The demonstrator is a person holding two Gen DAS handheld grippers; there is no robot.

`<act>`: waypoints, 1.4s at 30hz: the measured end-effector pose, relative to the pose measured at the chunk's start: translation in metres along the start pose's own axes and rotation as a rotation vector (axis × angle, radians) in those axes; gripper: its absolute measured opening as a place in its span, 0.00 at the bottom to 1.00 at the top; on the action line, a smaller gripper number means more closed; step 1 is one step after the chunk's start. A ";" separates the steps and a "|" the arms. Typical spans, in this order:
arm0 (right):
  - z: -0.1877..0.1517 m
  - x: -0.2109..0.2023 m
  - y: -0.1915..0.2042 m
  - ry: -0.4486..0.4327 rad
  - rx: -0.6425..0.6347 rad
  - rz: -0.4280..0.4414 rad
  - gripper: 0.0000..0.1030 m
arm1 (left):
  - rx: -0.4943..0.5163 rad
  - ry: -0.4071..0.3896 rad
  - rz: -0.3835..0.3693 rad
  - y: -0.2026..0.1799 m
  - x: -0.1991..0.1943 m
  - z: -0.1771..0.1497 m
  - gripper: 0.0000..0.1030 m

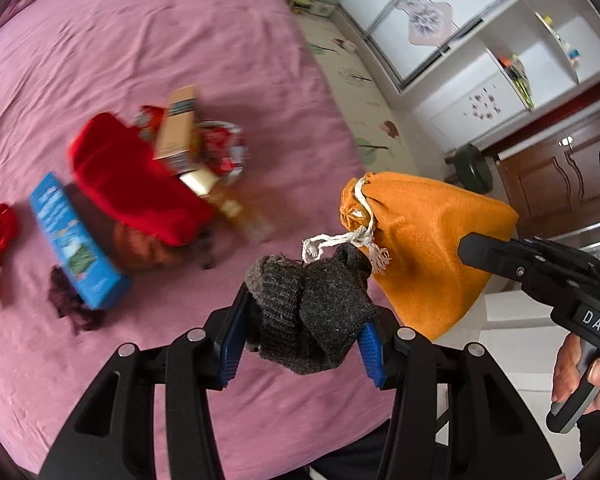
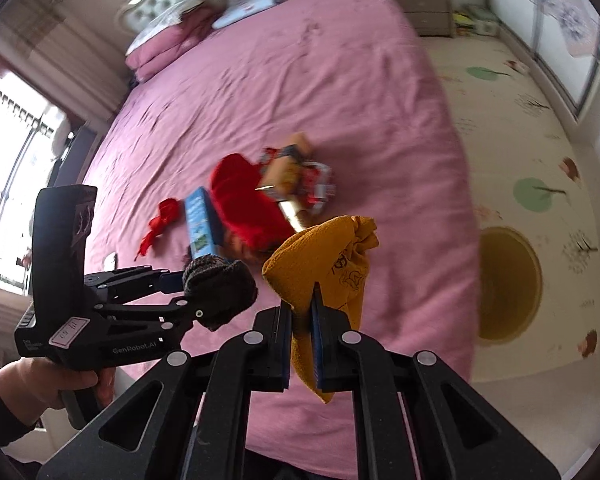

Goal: Collect trash
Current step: 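Carry the gloves and orange pouch with both tools over the yellow bin, then open both tools to drop the gloves and pouch into the bin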

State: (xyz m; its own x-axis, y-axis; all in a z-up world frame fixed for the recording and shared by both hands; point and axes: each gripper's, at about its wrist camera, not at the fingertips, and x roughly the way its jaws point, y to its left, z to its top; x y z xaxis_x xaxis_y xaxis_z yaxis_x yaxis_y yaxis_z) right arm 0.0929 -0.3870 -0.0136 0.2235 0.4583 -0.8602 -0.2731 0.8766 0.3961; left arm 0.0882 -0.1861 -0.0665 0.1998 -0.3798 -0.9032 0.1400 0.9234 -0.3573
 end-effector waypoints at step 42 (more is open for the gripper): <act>0.000 -0.083 -0.292 -0.126 0.330 -0.208 0.46 | 0.367 0.133 -0.072 -0.257 0.174 0.109 0.88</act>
State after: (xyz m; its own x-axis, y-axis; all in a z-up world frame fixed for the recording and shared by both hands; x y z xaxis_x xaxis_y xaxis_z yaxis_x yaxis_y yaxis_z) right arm 0.1538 -0.6807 -0.0578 0.3609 0.2628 -0.8948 0.1002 0.9430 0.3174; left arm 0.1928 -0.4950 -0.1056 0.0525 -0.4100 -0.9106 0.4909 0.8047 -0.3340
